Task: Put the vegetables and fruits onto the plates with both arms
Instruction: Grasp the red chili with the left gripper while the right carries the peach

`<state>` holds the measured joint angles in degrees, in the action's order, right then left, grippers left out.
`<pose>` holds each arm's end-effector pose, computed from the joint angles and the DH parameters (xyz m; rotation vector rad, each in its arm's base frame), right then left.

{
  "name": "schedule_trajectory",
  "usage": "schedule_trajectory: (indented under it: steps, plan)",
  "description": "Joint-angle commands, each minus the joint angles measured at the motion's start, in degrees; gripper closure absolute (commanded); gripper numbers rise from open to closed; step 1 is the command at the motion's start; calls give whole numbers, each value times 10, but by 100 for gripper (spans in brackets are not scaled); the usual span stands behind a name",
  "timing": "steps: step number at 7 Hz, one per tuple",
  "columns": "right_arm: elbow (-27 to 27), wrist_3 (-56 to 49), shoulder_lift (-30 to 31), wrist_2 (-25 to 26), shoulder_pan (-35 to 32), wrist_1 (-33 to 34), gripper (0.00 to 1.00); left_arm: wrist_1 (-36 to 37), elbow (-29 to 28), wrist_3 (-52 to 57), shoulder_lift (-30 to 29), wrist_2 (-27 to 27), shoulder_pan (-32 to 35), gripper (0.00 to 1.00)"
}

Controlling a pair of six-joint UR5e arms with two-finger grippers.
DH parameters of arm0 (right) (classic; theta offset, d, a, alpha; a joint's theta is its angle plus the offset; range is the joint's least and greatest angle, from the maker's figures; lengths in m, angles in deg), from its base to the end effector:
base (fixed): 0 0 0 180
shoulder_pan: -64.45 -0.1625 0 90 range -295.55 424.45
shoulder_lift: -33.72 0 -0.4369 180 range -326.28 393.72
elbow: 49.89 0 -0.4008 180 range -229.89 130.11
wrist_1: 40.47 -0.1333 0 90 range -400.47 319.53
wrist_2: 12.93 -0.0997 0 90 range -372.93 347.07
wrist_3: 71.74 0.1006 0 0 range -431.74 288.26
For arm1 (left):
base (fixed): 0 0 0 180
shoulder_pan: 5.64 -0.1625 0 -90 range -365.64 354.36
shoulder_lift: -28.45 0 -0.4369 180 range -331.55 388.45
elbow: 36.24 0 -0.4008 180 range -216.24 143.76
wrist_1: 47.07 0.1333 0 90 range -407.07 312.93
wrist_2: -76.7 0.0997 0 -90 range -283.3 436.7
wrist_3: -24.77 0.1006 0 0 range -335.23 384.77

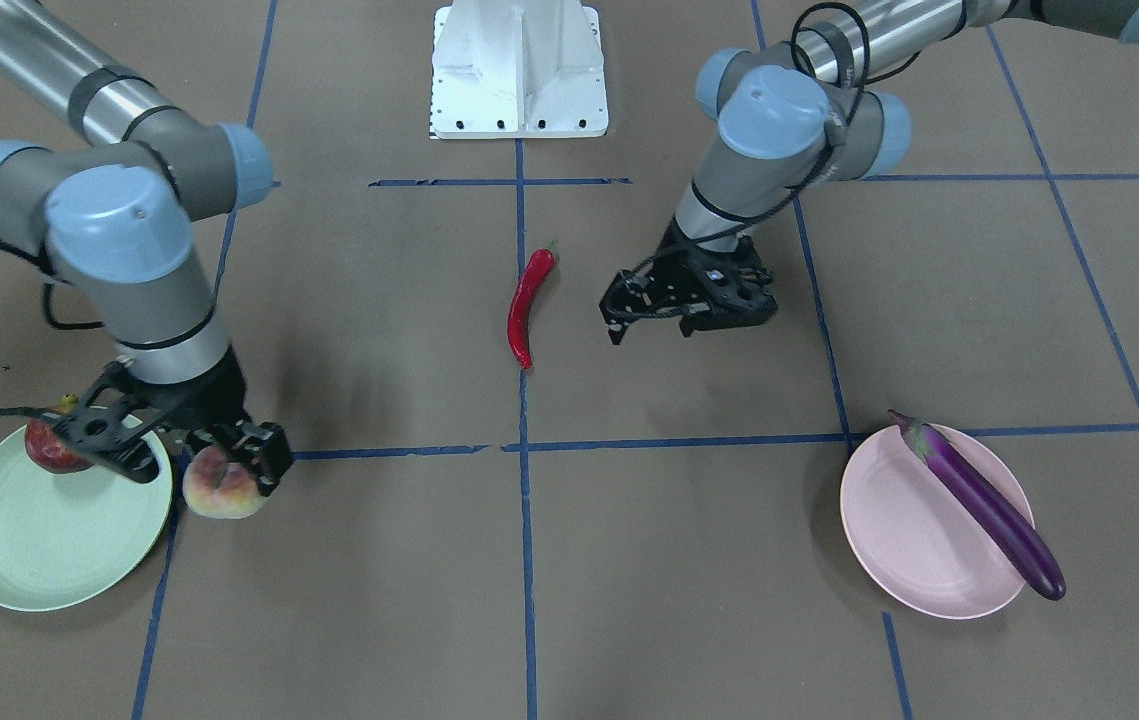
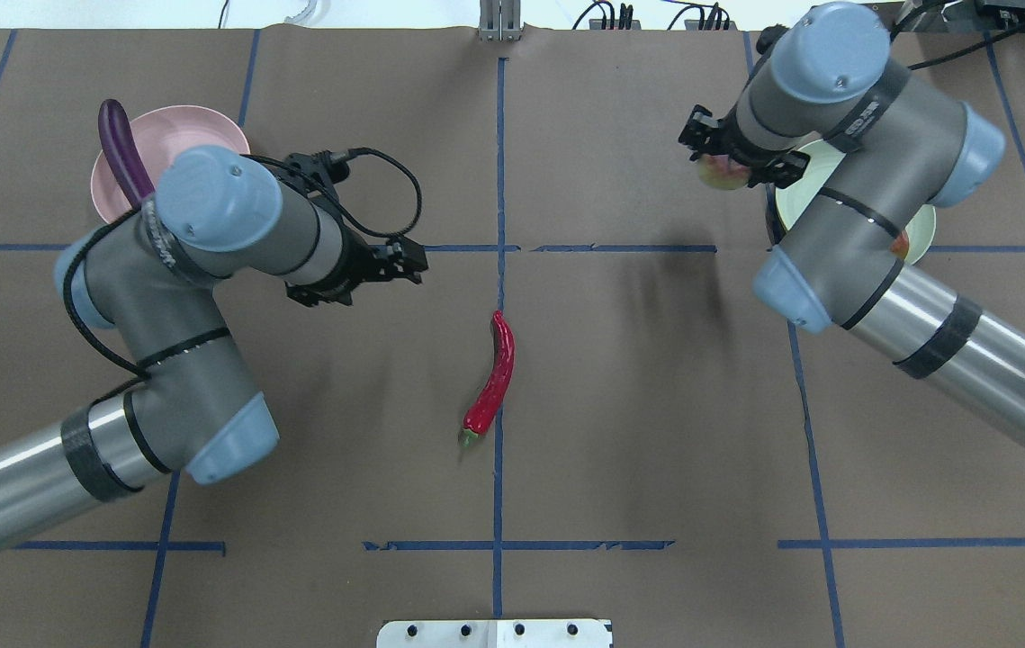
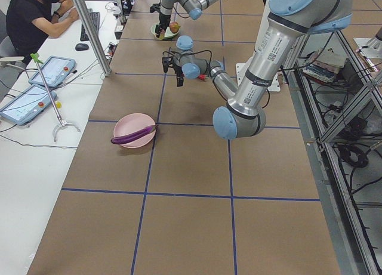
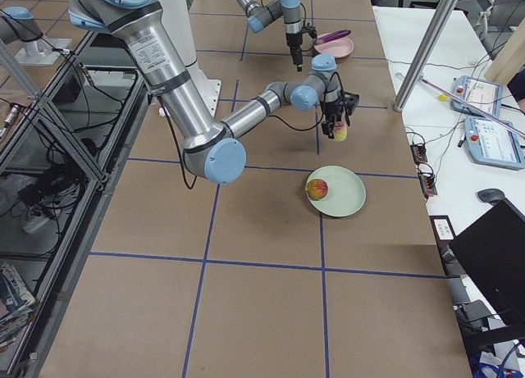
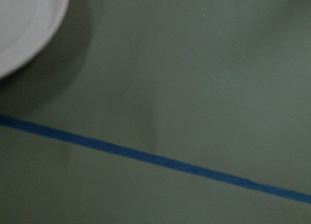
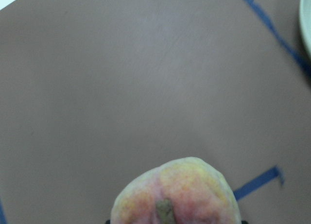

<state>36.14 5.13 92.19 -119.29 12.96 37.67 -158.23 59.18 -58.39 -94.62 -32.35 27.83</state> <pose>-0.3675 -0.6304 0.3607 0.1352 -0.7331 0.5405 0.5156 -0.4613 0.2412 0.0721 1.0735 -0.2462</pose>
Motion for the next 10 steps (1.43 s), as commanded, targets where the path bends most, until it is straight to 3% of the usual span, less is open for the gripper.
schedule_trajectory:
  steps: [1, 3, 4, 5, 7, 8, 9, 10]
  plan:
    - [-58, -102, 20, -16, -43, -5, 98, 2, 10, -1, -43, 21, -83, 0]
    - [-66, -138, 29, -16, -66, -5, 96, 7, -6, 51, -54, 38, -103, 0]
    - [-72, -149, 37, -17, -67, -5, 83, 9, -26, 83, -61, 91, -127, 0]
    - [-77, -151, 38, -14, -67, -6, 2, 14, -48, 118, -70, 131, -133, 3]
    - [-67, -153, 41, -17, -67, -8, 0, 53, -47, 231, -74, 169, -133, 10]
    - [-63, -152, 41, -19, -66, -7, 0, 53, -49, 231, -70, 170, -139, 34]
    - [-60, -152, 41, -19, -66, -7, 0, 54, -50, 231, -69, 170, -143, 73]
    - [-58, -151, 40, -19, -65, -7, 0, 54, -50, 231, -68, 170, -143, 80]
